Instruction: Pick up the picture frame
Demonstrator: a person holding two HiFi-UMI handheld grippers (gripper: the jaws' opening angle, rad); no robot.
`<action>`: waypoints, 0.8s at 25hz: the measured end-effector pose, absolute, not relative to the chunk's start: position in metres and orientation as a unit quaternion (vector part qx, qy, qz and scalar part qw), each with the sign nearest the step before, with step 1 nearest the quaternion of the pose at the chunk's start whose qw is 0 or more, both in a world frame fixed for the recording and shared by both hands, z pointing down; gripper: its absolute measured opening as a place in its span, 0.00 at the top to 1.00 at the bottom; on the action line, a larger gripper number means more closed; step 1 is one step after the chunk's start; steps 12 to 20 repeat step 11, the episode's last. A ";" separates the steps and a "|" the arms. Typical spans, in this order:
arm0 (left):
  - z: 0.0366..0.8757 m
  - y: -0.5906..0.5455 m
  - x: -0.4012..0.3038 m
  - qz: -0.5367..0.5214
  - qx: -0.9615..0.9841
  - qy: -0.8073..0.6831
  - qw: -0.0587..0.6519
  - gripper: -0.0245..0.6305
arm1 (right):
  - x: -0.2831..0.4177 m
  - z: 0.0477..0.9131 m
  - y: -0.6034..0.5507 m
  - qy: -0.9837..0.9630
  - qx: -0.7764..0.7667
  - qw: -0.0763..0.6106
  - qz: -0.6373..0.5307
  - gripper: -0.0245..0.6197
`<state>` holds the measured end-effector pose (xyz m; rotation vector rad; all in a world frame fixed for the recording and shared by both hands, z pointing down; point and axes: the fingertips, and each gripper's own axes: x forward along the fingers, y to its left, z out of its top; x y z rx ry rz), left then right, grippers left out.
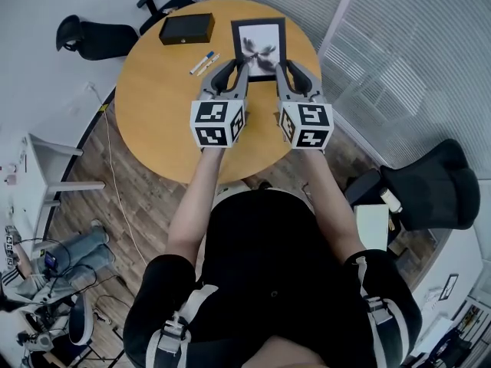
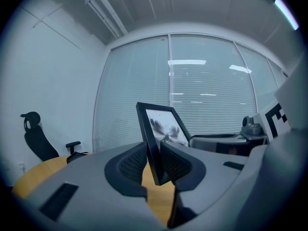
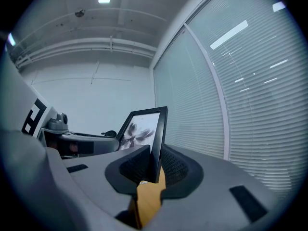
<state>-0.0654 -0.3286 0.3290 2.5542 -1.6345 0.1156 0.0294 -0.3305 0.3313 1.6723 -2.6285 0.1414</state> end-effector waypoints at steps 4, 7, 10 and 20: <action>0.330 -0.331 -0.068 0.038 0.840 -0.538 0.057 0.81 | 0.027 0.332 -0.333 -0.844 0.533 0.011 0.050 0.83; 0.332 -0.331 -0.068 0.039 0.841 -0.537 0.058 0.81 | 0.027 0.335 -0.334 -0.843 0.535 0.012 0.053 0.83; 0.335 -0.332 -0.068 0.041 0.841 -0.536 0.062 0.81 | 0.027 0.337 -0.334 -0.843 0.535 0.014 0.053 0.83; 0.336 -0.332 -0.068 0.041 0.841 -0.536 0.063 0.81 | 0.027 0.337 -0.334 -0.843 0.535 0.015 0.052 0.83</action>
